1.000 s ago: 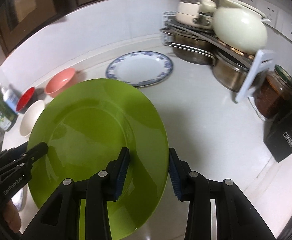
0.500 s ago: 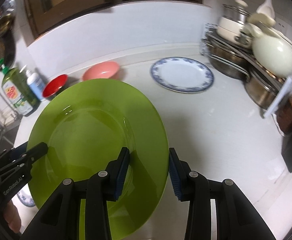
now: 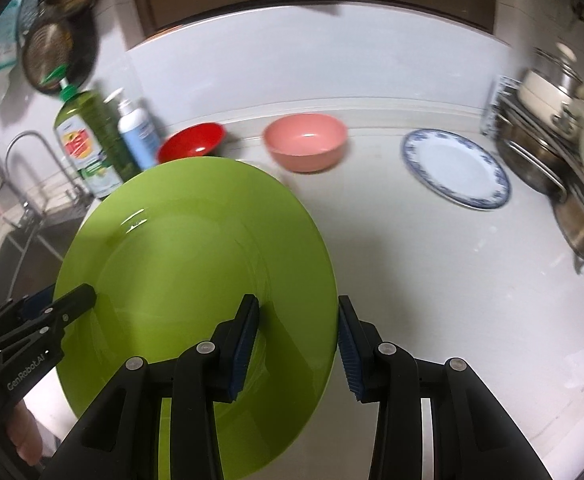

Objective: Organize plates and bowls
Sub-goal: 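Carry the lime-green plate over and lower it onto the blue-and-white plate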

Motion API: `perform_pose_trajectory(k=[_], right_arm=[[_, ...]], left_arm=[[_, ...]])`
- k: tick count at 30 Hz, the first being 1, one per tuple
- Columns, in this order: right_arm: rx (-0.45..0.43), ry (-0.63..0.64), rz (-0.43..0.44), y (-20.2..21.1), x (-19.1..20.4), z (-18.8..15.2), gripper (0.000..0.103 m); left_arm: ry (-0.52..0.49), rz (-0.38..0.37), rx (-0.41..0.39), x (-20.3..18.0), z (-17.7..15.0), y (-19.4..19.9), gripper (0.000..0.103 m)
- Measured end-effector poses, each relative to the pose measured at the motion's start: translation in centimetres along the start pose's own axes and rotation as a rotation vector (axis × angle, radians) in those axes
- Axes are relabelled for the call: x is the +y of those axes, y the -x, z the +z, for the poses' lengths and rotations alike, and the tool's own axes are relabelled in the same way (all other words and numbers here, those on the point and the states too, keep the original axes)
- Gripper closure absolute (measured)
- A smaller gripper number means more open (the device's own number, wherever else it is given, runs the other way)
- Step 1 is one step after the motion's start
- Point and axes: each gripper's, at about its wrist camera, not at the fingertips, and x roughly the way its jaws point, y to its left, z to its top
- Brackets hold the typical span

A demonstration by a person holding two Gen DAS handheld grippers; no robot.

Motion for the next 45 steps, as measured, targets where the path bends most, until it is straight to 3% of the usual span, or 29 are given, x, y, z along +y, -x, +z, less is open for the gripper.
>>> perform_pose_trajectory(k=[21,45], right_arm=[[0.110,0.146,0.120,-5.3,11.4,-0.4,0.063],[0.256,0.181,0.135,-10.7,15.4,-2.2,0.063]], left_arm=[[0.155,0.140,0.084,10.5,-3.0,-2.0,0.062],[0.213,0.171,0.187,13.6,-5.0,-6.3,0.062]])
